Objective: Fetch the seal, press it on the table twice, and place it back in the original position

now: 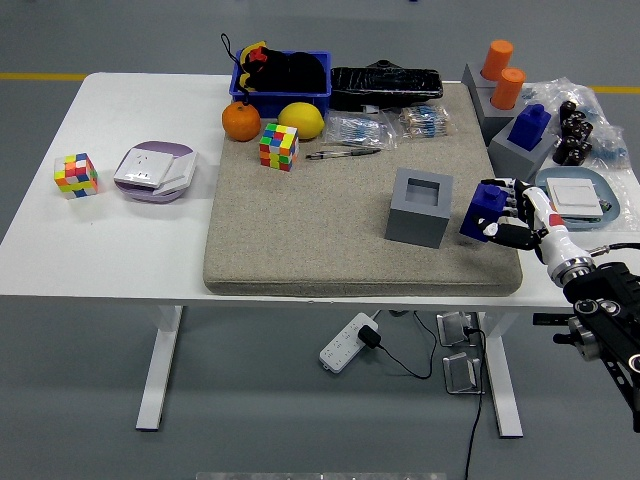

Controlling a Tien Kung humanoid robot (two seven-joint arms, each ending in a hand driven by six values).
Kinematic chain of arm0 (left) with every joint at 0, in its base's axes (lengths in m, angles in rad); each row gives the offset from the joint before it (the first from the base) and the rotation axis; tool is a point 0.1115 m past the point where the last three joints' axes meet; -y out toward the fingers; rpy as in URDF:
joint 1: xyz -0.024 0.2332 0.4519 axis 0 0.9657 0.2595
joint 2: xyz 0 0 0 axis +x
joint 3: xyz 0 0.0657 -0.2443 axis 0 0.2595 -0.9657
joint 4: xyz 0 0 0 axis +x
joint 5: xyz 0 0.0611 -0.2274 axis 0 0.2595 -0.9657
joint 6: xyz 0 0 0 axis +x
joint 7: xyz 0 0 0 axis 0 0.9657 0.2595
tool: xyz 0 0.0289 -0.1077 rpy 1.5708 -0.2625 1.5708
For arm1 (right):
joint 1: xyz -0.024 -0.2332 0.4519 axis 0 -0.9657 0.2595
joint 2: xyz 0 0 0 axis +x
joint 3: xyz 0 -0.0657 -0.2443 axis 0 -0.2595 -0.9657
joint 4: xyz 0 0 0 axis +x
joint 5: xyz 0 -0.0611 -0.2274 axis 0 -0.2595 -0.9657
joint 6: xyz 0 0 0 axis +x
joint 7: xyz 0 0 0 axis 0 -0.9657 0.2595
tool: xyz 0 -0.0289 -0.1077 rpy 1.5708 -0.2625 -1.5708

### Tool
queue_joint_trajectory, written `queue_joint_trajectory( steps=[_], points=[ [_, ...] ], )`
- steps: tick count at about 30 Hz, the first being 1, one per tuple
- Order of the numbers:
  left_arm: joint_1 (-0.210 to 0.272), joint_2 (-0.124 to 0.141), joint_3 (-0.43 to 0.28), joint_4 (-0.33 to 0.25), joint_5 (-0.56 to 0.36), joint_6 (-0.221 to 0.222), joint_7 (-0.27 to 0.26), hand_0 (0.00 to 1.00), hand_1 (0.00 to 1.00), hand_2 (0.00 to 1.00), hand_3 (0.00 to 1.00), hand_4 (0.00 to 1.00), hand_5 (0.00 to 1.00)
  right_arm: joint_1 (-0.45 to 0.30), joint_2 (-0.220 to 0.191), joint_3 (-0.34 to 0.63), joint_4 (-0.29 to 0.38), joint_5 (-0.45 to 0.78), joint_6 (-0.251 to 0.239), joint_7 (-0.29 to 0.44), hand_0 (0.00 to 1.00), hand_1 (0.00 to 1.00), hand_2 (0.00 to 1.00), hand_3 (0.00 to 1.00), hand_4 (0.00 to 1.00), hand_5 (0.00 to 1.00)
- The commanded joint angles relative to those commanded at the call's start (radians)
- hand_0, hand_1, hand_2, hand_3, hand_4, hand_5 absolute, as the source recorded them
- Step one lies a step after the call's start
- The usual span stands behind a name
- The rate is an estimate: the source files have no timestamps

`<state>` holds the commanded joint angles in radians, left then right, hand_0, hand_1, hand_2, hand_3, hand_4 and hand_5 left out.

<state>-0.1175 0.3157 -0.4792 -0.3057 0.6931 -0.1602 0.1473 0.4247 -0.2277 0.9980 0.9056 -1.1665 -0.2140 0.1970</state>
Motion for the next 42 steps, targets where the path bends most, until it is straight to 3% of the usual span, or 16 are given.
queue_joint_trajectory(
  steps=[21,32,42],
  points=[
    [0.004,0.004,0.005,-0.003,0.005,-0.001,0.0,0.821,0.797,0.764,0.815,0.751,0.302,-0.011,0.005,-0.051,-0.057,0.049,0.003,0.027,0.528,0.394,0.408,0.437,0.556,0.002],
    [0.001,0.004,0.002,-0.003,0.003,-0.001,-0.001,0.821,0.797,0.765,0.815,0.751,0.302,0.006,-0.017,-0.017,0.023,0.022,-0.006,0.014,0.526,0.392,0.407,0.435,0.558,0.002],
    [0.001,0.003,-0.003,-0.002,0.001,0.0,-0.001,0.821,0.796,0.764,0.815,0.751,0.302,0.078,-0.06,0.007,0.113,-0.019,-0.012,-0.018,0.527,0.393,0.406,0.434,0.56,0.002]
  ],
)
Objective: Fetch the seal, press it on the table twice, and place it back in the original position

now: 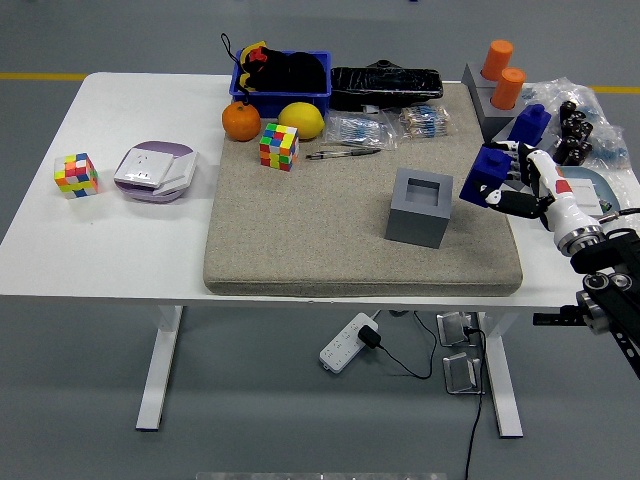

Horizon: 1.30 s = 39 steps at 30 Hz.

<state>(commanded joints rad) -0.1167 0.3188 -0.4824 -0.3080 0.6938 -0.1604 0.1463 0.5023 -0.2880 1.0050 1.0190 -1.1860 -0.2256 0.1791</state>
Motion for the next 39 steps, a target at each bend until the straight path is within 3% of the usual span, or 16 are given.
queue_joint_trajectory(
  steps=[5,10,21,39],
  points=[
    [0.002,-0.001,-0.001,0.001,-0.002,-0.001,0.001,0.821,0.796,0.764,0.815,0.751,0.302,0.035,-0.002,-0.026,0.032,0.003,0.003,-0.009,0.526,0.392,0.406,0.433,0.562,0.002],
    [-0.003,0.0,-0.001,0.001,-0.002,-0.001,0.0,0.821,0.796,0.764,0.816,0.751,0.302,0.063,0.022,-0.062,0.037,0.0,0.01,-0.017,0.527,0.393,0.406,0.433,0.562,0.002],
    [-0.004,0.001,0.005,0.002,-0.004,-0.001,0.001,0.821,0.796,0.764,0.815,0.751,0.302,0.11,0.077,-0.146,-0.023,0.023,0.018,-0.013,0.528,0.393,0.406,0.434,0.565,0.002],
    [-0.011,0.004,0.009,0.001,-0.002,-0.002,0.0,0.821,0.796,0.764,0.816,0.751,0.302,0.148,0.074,-0.219,-0.092,0.065,0.025,-0.003,0.528,0.391,0.405,0.435,0.569,0.002]
  ],
)
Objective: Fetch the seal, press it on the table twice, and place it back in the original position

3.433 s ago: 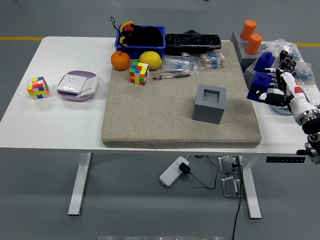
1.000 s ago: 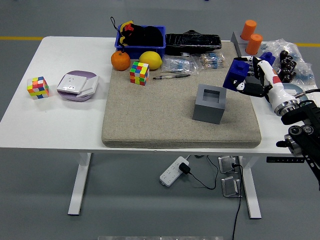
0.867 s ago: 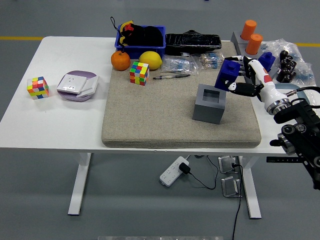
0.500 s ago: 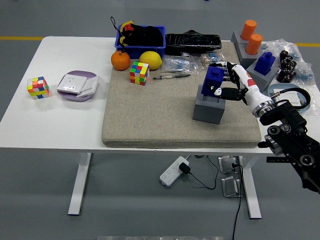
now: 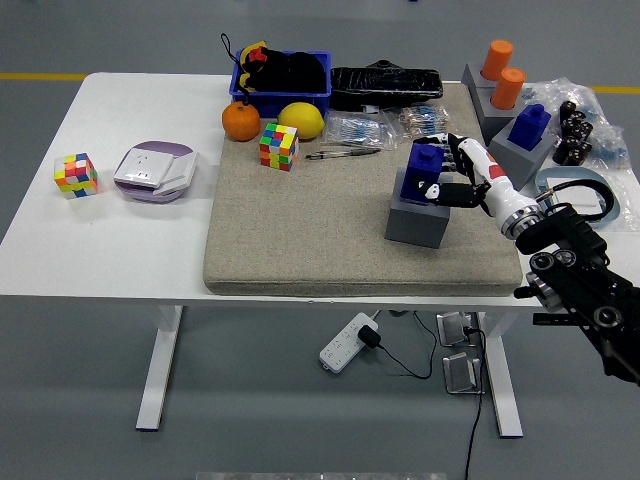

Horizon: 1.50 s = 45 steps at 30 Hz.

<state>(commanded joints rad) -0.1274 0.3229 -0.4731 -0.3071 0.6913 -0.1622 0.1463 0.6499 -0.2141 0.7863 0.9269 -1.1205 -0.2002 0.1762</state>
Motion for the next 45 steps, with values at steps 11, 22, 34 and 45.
queue_joint_trajectory(
  steps=[11,22,34,45],
  points=[
    [0.002,0.002,0.004,-0.001,0.001,0.0,0.0,0.822,0.797,0.764,0.815,0.751,0.302,0.002,-0.005,-0.014,-0.017,0.004,0.007,-0.003,0.528,0.391,0.405,0.433,0.57,0.002],
    [0.0,0.001,0.004,-0.001,0.002,0.0,0.0,0.821,0.796,0.764,0.816,0.751,0.302,0.008,-0.001,-0.021,-0.044,0.017,-0.004,0.017,0.528,0.391,0.404,0.433,0.571,0.002],
    [-0.002,0.001,0.004,-0.001,0.005,0.0,-0.001,0.821,0.797,0.764,0.815,0.751,0.302,0.023,-0.005,-0.041,-0.06,0.029,-0.004,0.021,0.528,0.39,0.404,0.43,0.575,0.002],
    [-0.003,-0.002,0.004,0.0,0.005,-0.001,-0.001,0.821,0.797,0.764,0.815,0.751,0.302,0.028,-0.005,-0.058,-0.067,0.037,-0.003,0.023,0.529,0.389,0.402,0.43,0.582,0.002]
  ],
)
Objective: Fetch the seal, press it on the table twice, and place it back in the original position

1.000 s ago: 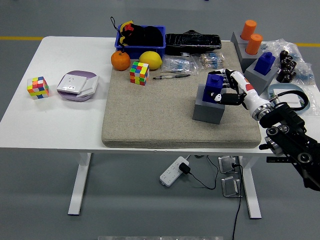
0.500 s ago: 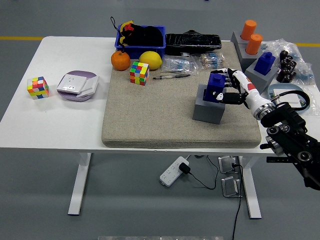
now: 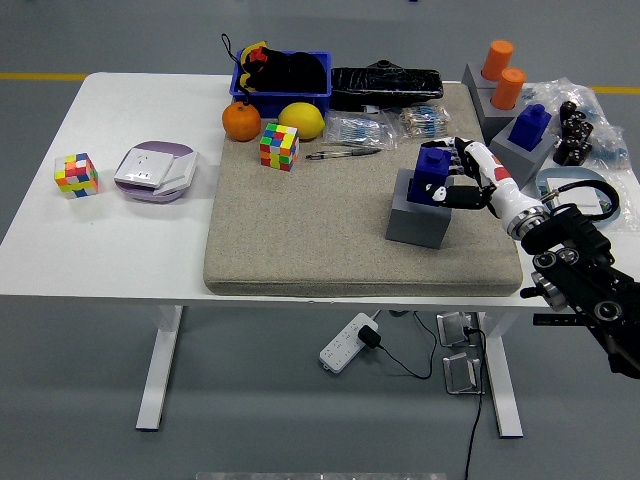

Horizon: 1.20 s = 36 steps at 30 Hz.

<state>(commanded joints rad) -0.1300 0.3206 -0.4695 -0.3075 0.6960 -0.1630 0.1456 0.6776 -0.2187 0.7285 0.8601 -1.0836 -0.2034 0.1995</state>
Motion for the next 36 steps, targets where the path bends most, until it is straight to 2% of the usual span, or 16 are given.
queue_joint_trajectory(
  steps=[19,20,25,26,31,32,36],
  points=[
    [-0.003,-0.001,0.001,0.001,-0.002,0.0,0.0,0.821,0.798,0.764,0.815,0.751,0.302,0.005,0.005,-0.027,-0.009,0.014,0.002,-0.005,0.531,0.39,0.403,0.432,0.586,0.002],
    [-0.002,-0.001,0.001,0.001,-0.002,0.001,0.0,0.822,0.797,0.764,0.815,0.751,0.302,0.005,0.005,-0.028,-0.01,0.015,0.002,-0.005,0.575,0.446,0.46,0.482,0.545,0.002],
    [-0.002,-0.003,0.002,0.001,-0.003,0.0,0.0,0.822,0.797,0.764,0.815,0.751,0.302,0.008,0.007,-0.034,-0.011,0.021,0.005,-0.006,0.575,0.446,0.46,0.482,0.545,0.002],
    [-0.002,-0.002,0.002,0.001,-0.003,0.0,0.001,0.822,0.797,0.764,0.815,0.751,0.303,0.008,0.007,-0.034,-0.011,0.021,0.005,-0.006,0.7,0.591,0.596,0.589,0.705,0.002],
    [-0.003,-0.001,0.002,0.001,-0.003,0.0,0.0,0.822,0.797,0.764,0.815,0.751,0.303,0.01,0.006,-0.037,-0.01,0.021,0.009,-0.008,0.7,0.591,0.596,0.589,0.705,0.002],
    [-0.003,-0.001,0.002,0.001,-0.003,0.0,0.0,0.822,0.797,0.764,0.815,0.751,0.303,0.011,0.006,-0.038,-0.009,0.019,0.011,-0.01,0.743,0.735,0.735,0.744,0.798,0.002],
    [-0.002,-0.002,0.001,0.001,-0.003,-0.001,0.0,0.822,0.797,0.764,0.815,0.751,0.303,0.012,0.006,-0.04,-0.004,0.0,0.015,-0.023,0.743,0.735,0.735,0.744,0.798,0.002]
  ],
)
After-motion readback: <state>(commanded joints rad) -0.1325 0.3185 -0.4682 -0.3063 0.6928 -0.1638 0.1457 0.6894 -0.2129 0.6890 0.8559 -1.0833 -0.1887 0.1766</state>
